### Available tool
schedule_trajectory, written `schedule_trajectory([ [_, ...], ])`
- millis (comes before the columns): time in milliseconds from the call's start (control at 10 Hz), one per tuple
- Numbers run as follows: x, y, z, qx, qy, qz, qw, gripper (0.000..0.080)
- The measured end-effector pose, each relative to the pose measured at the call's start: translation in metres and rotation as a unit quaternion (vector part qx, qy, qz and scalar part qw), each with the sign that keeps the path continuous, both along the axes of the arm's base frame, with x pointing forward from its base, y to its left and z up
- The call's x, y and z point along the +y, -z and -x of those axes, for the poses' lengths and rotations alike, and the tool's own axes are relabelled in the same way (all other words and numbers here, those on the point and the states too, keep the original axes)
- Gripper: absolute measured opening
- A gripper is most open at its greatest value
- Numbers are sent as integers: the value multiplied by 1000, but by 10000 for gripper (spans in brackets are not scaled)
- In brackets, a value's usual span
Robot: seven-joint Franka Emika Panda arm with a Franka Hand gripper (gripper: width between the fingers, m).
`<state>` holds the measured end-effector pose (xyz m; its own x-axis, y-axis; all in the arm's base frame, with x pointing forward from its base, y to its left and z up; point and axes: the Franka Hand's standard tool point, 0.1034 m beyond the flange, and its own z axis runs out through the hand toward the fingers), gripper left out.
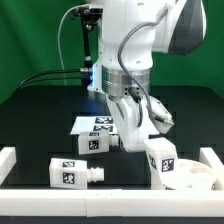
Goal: Assemble stool
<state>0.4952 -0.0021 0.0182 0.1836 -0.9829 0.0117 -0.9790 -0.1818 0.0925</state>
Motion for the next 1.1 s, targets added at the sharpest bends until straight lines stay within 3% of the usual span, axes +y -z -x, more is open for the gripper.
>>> schedule_trajectory([
  [100,-7,-8,-3,-1,-35,-11,999,1],
  [200,-16,-18,-2,-9,-35,-22,999,92],
  [300,-21,-24,4,-12,-40,-29,999,234],
  [400,-23,-25,14,-9,-37,-34,999,234],
  [600,-17,-22,12,-8,-31,-30,999,584],
  [900,-23,-18,14,-8,-14,-35,999,645],
  [1100,-40,-10,31,-9,-35,-26,999,648],
])
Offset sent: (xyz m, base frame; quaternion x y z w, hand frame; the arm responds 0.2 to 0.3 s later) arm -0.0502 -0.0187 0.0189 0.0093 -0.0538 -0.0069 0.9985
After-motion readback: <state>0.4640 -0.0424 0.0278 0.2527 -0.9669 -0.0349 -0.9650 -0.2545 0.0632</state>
